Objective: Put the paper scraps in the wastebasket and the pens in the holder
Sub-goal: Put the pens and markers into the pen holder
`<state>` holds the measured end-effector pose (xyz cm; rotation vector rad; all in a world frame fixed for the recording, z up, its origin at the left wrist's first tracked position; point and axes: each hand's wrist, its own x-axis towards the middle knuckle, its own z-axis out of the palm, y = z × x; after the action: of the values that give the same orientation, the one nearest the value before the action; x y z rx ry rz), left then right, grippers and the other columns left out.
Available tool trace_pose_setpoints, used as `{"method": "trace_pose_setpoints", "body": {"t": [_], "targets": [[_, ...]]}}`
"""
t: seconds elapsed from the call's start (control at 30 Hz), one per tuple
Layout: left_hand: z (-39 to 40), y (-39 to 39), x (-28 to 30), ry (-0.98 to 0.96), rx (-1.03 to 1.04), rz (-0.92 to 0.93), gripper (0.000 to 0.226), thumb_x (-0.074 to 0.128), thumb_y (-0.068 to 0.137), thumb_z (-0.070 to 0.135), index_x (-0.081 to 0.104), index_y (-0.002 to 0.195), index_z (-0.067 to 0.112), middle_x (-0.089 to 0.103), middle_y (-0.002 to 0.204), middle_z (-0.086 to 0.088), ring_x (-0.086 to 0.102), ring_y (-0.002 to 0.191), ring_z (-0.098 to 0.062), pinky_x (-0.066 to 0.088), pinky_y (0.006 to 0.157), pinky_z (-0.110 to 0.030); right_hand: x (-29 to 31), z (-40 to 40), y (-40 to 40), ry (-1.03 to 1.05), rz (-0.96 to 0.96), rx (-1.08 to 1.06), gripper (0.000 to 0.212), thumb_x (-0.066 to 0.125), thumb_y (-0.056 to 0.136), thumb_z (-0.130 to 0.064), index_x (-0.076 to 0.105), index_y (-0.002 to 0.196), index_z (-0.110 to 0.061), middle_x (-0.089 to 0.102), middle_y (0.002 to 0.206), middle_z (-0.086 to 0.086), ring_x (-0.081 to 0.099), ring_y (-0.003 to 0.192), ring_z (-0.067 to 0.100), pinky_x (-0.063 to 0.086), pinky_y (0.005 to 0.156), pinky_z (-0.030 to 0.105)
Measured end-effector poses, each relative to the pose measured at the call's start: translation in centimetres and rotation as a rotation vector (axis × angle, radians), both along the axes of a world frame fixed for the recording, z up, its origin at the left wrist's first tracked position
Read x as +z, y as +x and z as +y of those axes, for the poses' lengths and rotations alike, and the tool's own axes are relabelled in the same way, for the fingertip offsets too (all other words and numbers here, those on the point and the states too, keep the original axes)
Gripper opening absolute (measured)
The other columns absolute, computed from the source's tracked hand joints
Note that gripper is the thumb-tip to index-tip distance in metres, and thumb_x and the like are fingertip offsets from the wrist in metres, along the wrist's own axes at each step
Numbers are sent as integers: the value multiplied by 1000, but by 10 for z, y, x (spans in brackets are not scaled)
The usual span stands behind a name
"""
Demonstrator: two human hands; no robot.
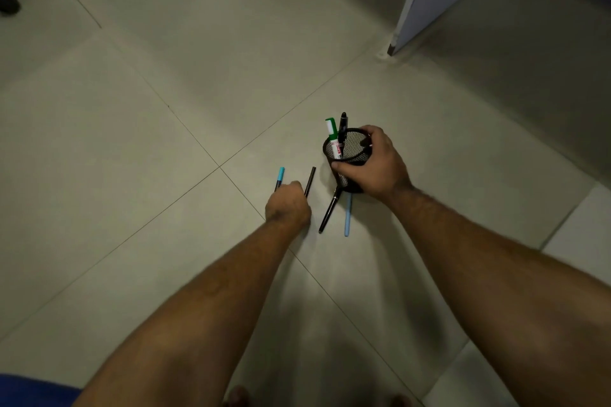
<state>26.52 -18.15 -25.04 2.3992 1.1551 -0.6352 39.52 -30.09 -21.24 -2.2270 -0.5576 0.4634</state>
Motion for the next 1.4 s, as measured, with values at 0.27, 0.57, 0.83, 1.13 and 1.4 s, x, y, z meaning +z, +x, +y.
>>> {"method": "trace_pose_setpoints", "body": {"t": [0.27,0.57,0.83,1.13,1.4], "targets": [[18,7,22,151,-96,-87,26,60,82,33,63,99,15,66,99,-8,60,85,-26,45,71,-33,-2,9,2,-5,-58,23,82,85,60,-45,46,131,-28,55,125,-1,55,113,20,50,93,35],[42,18,57,255,-97,-717,22,56,76,34,66,88,19,57,82,2,54,80,-20,39,73,-31,-6,7,9,-61,-129,-23,80,81,60,-46,48,130,-27,56,123,2,54,114,25,50,92,38],[26,34,61,-172,-84,-871,43,57,78,-1,62,120,10,52,112,-4,54,97,-13,50,84,-21,-1,17,-2,42,-75,40,73,77,58,-46,50,124,-30,56,118,-2,57,108,17,53,91,40],[30,9,32,26,286,-611,34,56,82,8,57,115,14,53,117,-7,56,103,-25,51,83,-36,-5,10,2,31,-72,-31,80,82,62,-48,48,131,-26,56,124,-3,56,111,17,51,92,34],[34,-26,-6,11,383,-55,37,63,87,31,51,117,13,60,113,-11,60,101,-28,54,81,-36,-5,20,-6,-8,-132,40,81,83,64,-48,47,133,-26,56,126,-2,53,113,18,44,90,27]]}}
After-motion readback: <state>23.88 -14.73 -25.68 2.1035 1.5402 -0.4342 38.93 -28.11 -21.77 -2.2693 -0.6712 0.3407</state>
